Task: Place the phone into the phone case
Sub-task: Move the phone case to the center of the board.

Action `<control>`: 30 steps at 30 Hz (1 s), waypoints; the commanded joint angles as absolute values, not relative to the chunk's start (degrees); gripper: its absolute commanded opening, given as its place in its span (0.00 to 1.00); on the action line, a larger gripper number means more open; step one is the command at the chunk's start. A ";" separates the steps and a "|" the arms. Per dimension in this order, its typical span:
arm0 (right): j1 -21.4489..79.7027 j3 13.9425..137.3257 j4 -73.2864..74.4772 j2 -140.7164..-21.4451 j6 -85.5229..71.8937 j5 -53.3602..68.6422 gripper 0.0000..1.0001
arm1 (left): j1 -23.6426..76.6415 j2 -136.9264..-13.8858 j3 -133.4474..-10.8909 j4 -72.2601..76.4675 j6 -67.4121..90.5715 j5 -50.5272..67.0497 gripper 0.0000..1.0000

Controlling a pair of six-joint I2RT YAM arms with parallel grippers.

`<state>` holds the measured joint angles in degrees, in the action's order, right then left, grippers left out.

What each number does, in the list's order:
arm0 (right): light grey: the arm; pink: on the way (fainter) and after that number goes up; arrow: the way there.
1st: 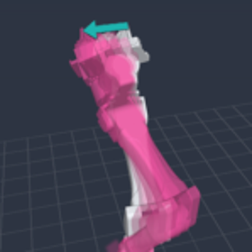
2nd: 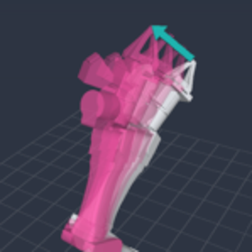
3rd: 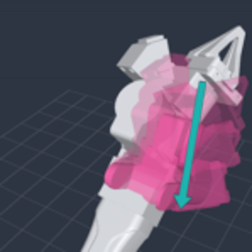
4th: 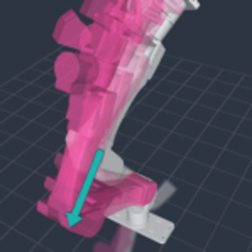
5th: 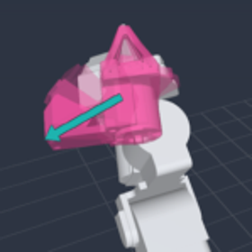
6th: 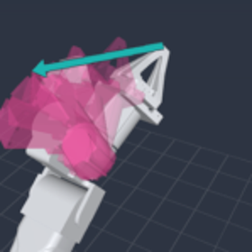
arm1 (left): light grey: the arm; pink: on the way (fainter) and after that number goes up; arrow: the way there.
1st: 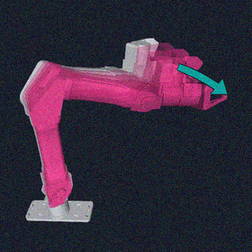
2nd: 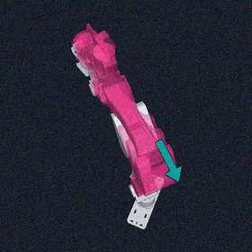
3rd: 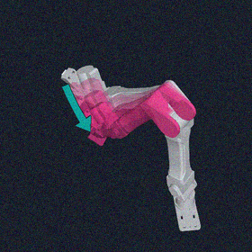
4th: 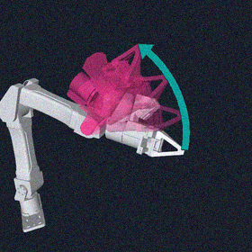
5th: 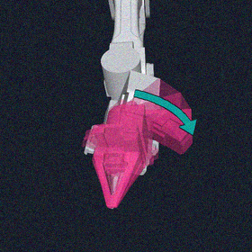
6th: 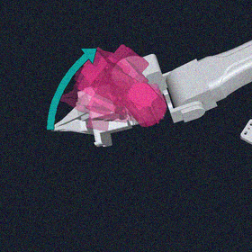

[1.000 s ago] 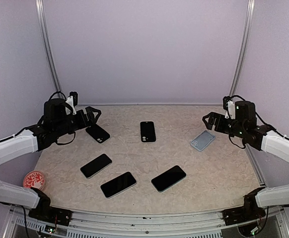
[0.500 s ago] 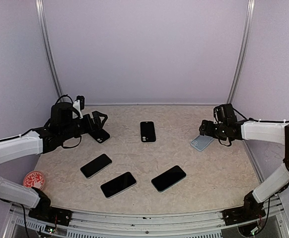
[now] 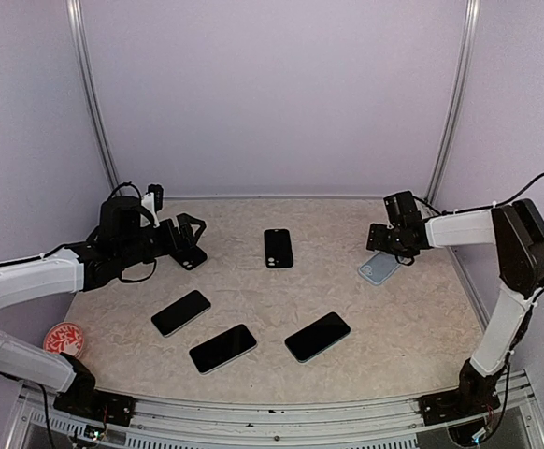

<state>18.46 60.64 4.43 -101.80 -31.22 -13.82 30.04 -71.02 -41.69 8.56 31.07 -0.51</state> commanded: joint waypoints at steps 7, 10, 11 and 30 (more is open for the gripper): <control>18.19 66.37 5.61 -108.55 -32.56 -14.71 0.78 | 30.45 -70.18 -40.96 9.66 30.81 -0.75 0.99; 18.19 67.78 6.36 -110.14 -32.78 -14.76 0.73 | 30.41 -70.07 -40.96 9.67 30.81 -0.66 0.99; 18.19 68.05 6.66 -110.47 -32.89 -15.14 0.71 | 30.41 -69.97 -40.96 9.67 30.77 -0.55 0.99; 18.84 70.53 8.13 -115.63 -33.39 -16.54 0.57 | 30.41 -70.22 -40.72 10.26 31.10 -0.26 0.99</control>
<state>18.48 68.77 7.29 -114.28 -32.67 -16.01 30.04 -70.87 -41.67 8.58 31.05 -0.47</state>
